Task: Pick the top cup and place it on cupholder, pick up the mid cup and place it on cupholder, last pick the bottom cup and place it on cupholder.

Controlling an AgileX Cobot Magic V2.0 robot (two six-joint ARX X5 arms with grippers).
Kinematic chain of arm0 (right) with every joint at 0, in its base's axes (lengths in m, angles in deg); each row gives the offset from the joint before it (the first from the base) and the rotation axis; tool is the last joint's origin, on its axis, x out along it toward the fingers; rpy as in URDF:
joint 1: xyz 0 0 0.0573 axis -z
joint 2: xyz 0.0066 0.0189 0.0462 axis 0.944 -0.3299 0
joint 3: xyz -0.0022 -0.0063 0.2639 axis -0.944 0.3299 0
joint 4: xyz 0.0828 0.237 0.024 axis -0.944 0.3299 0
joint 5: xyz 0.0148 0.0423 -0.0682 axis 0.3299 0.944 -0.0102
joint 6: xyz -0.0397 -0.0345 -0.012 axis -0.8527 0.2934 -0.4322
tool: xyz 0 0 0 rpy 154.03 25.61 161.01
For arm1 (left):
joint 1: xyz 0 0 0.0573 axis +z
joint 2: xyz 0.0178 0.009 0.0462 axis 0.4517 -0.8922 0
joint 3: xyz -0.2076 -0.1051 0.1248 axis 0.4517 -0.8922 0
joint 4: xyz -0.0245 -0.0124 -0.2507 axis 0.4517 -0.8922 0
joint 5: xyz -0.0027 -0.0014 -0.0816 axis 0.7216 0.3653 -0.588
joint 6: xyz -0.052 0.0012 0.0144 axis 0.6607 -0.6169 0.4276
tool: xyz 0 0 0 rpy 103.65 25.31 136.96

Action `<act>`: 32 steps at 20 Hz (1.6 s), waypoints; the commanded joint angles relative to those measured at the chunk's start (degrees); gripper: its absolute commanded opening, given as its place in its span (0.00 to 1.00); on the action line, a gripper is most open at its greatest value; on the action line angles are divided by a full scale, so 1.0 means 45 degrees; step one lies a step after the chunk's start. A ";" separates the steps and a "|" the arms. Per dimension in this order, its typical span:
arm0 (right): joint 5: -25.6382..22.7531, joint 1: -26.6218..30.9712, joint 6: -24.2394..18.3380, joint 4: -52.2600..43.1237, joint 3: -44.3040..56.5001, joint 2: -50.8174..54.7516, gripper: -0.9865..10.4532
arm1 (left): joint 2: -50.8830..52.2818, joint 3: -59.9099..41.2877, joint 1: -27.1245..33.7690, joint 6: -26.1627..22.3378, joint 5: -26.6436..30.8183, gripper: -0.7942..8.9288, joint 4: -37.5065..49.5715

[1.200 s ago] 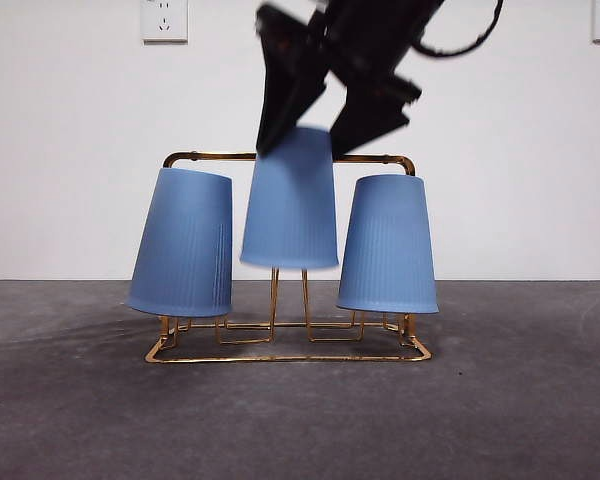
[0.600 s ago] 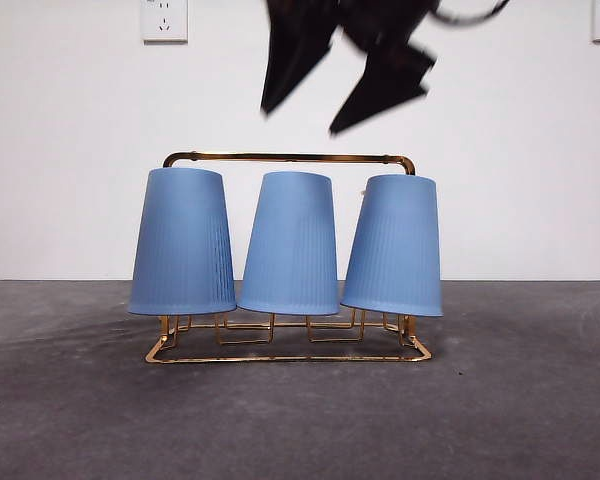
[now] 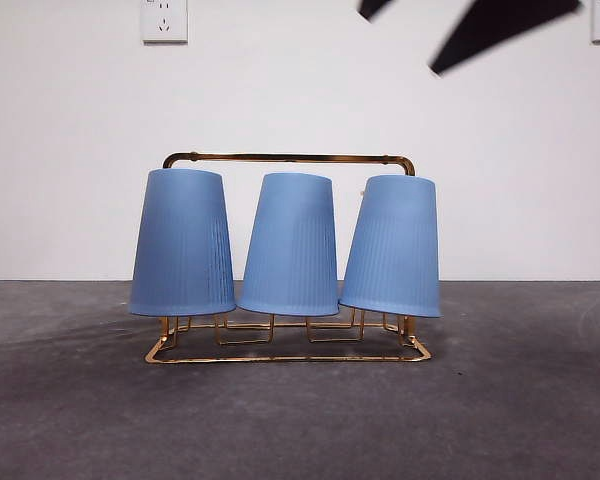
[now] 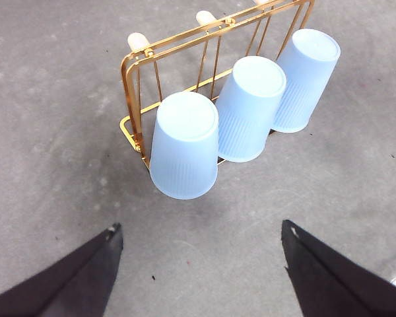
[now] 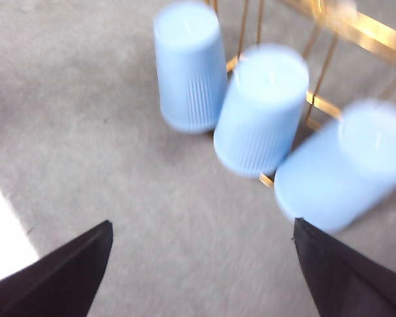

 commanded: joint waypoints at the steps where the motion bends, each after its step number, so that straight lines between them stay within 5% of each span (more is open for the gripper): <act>1: 0.0000 -0.0311 0.1044 -0.0568 0.1117 0.0865 0.46 | -0.0068 0.0102 -0.0083 -0.0063 -0.0019 0.47 0.0049; 8: -0.0029 -0.0466 0.1423 -0.1258 0.2385 0.1792 0.43 | -0.0073 0.0102 -0.0083 -0.0063 -0.0015 0.42 0.0049; 11: -0.0102 -0.0466 0.1418 -0.1248 0.2385 0.1792 0.09 | -0.0073 0.0102 -0.0083 -0.0063 -0.0019 0.09 0.0063; 27: -0.0102 -0.0461 0.1409 -0.1258 0.2380 0.1797 0.10 | 0.0117 0.0102 -0.0049 -0.0233 0.0019 0.10 0.0151; 30: -0.0102 -0.0461 0.1409 -0.1253 0.2380 0.1797 0.10 | 0.1093 -0.0442 0.1161 -0.2497 0.0204 0.10 0.3487; 32: -0.0102 -0.0461 0.1409 -0.1258 0.2380 0.1797 0.10 | 0.2438 -0.2025 0.2633 -0.2681 0.0180 0.10 0.7548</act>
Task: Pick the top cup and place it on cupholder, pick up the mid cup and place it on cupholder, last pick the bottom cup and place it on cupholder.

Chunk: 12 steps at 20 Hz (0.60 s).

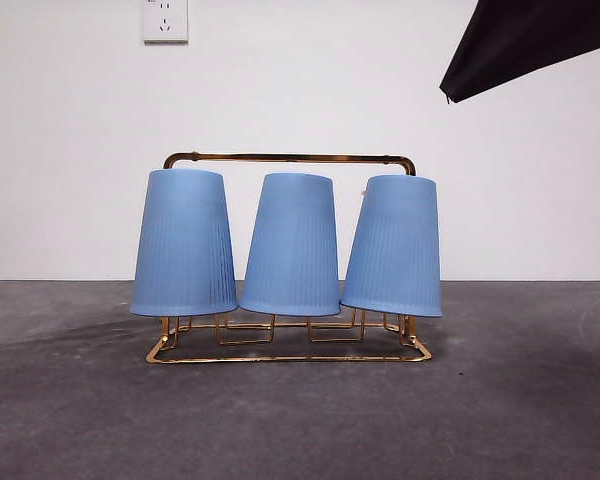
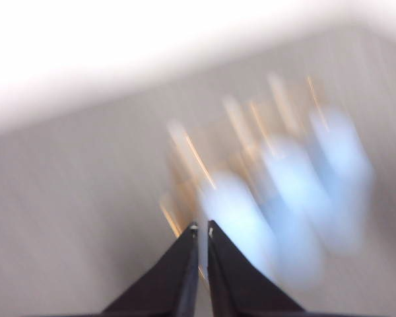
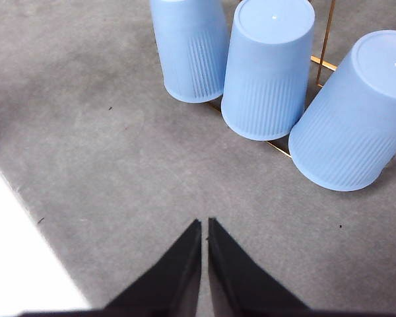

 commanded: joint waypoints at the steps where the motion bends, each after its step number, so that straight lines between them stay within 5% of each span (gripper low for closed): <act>1: -0.0015 -0.0136 0.0117 -0.0131 -0.0083 -0.0044 0.10 | 0.1627 -0.1982 0.1671 -0.0801 0.0083 0.10 0.4988; 4: -0.0015 -0.0136 0.0117 -0.0126 -0.0083 -0.0044 0.10 | 0.3764 -0.4901 0.3852 -0.0996 0.0102 0.10 0.7830; 12: -0.0015 -0.0136 0.0117 -0.0131 -0.0083 -0.0044 0.10 | 0.6756 -0.9316 0.5848 -0.0840 0.0228 0.10 0.7980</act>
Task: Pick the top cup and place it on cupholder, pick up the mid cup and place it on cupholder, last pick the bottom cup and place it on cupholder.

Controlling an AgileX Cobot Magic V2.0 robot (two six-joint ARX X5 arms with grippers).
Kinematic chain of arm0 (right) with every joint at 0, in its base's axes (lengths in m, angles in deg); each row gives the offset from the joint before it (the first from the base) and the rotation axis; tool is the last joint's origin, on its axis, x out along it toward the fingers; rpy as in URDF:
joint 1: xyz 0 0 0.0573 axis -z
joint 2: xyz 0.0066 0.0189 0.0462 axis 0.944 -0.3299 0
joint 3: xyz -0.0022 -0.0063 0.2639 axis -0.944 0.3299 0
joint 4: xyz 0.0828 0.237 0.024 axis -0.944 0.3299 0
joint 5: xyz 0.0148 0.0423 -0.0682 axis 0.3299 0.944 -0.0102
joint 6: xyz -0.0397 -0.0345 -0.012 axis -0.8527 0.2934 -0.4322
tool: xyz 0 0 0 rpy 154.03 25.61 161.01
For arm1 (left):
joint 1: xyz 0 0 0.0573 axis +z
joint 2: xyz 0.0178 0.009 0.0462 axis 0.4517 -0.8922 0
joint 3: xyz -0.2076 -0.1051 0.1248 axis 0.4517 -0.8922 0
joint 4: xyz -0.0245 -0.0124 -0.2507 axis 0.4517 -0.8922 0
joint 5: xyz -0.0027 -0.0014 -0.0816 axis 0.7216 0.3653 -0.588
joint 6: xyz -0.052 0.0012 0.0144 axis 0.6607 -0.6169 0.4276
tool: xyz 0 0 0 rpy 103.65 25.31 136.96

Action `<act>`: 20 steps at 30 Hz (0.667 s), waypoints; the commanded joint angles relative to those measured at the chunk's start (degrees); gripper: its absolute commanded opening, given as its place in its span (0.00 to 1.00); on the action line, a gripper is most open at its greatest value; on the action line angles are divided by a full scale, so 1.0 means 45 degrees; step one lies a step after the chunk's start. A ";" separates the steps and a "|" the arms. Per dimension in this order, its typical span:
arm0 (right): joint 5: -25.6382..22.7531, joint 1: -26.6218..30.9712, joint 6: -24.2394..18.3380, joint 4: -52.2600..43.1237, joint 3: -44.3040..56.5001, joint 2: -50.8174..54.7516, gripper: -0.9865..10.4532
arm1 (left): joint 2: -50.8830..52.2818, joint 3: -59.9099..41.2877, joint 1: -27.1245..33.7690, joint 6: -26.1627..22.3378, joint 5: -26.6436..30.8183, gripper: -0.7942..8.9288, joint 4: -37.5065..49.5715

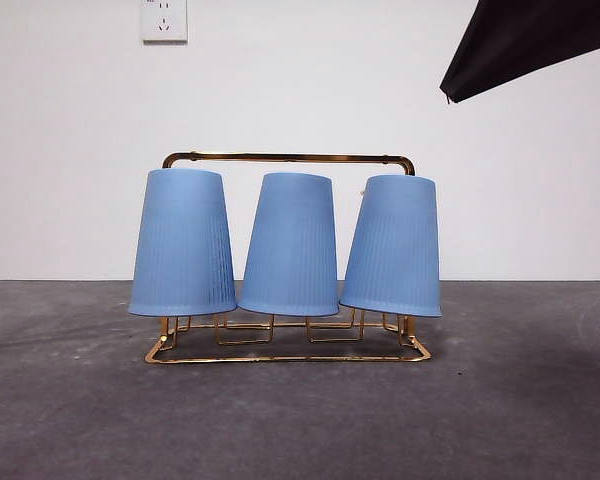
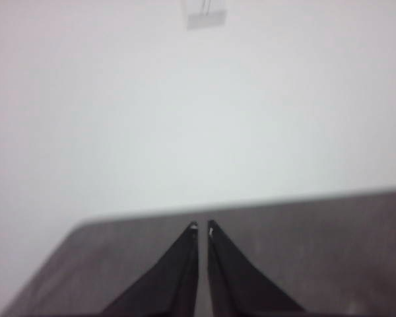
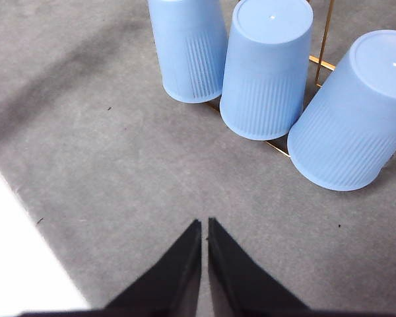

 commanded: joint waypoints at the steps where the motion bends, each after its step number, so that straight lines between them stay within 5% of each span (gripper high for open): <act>1: -0.0010 -0.0136 0.0117 -0.0131 -0.0083 -0.0044 0.10 | 0.0899 -0.1316 0.0219 0.0087 0.0010 0.10 0.0204; 20: -0.0005 -0.0136 0.0117 -0.0136 -0.0083 -0.0044 0.10 | 0.3308 -0.4682 0.0262 0.0398 0.0010 0.10 -0.1875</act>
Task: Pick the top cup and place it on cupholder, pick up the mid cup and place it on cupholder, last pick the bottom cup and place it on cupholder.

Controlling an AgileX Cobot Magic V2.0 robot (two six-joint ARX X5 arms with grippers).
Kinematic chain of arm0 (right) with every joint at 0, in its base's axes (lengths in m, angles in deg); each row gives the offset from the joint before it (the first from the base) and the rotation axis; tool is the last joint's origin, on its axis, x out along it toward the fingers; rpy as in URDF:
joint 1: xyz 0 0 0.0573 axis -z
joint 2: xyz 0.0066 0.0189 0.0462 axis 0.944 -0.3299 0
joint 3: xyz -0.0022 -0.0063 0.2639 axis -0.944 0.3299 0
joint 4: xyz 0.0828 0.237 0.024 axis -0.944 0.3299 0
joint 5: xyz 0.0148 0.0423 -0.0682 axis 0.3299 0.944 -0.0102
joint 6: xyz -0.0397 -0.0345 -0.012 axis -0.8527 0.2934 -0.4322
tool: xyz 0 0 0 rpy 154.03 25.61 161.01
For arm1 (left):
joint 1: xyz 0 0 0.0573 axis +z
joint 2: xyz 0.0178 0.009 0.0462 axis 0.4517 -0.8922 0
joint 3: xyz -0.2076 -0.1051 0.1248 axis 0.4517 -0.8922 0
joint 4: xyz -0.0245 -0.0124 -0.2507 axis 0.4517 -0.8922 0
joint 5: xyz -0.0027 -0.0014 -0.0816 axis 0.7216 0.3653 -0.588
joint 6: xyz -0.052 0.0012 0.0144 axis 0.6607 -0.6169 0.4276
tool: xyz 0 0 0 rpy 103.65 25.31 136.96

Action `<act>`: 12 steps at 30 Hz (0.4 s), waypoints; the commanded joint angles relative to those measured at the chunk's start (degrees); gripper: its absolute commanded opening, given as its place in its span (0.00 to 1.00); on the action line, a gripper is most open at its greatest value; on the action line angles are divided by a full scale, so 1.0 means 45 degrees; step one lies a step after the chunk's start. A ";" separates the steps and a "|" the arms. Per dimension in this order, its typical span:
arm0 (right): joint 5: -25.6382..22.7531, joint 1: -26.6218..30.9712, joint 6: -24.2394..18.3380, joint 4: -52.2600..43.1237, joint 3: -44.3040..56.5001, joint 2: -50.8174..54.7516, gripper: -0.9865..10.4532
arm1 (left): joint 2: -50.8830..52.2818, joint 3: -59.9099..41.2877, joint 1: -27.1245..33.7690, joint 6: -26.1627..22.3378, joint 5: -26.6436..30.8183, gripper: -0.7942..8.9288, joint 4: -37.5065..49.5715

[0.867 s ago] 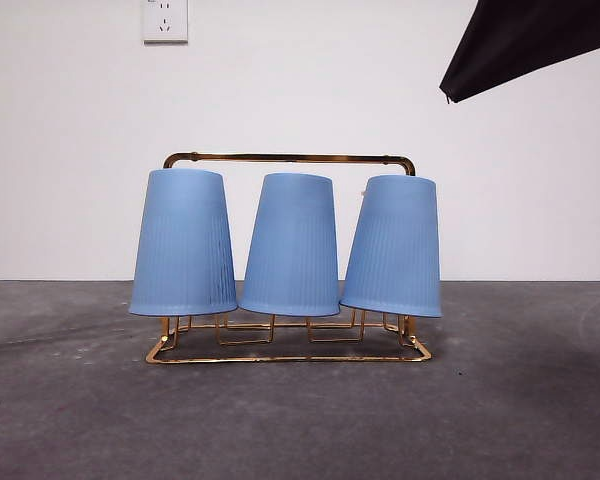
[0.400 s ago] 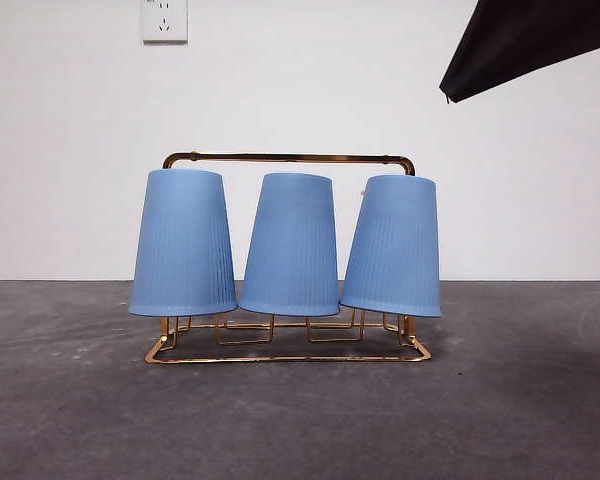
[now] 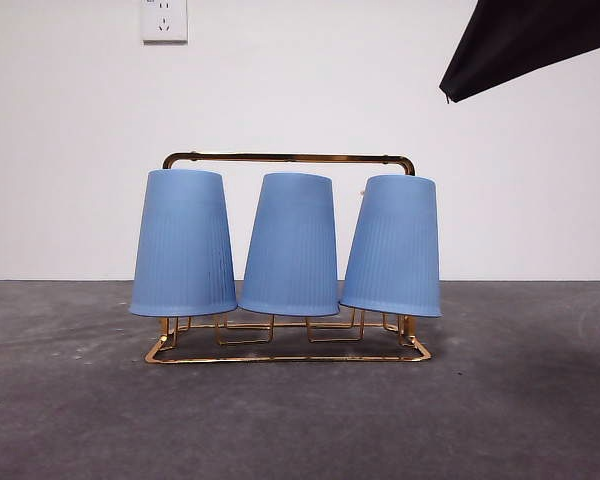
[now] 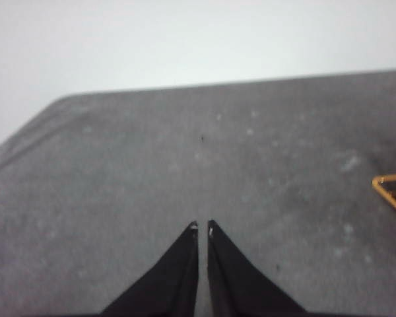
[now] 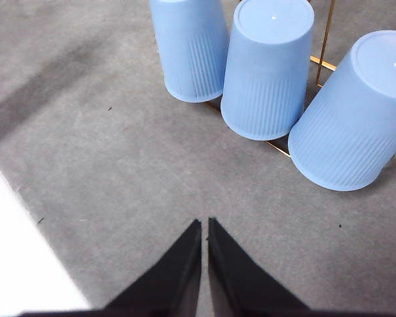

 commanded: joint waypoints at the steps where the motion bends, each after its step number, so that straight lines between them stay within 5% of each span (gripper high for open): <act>1: -0.0005 -0.0136 0.0117 -0.0131 -0.0083 -0.0049 0.10 | 0.0010 -0.0185 0.0034 0.0053 0.0000 0.10 0.0049; 12: -0.0005 -0.0136 0.0117 -0.0131 -0.0083 -0.0049 0.10 | 0.0005 -0.0481 0.0024 0.0432 -0.0005 0.10 -0.0223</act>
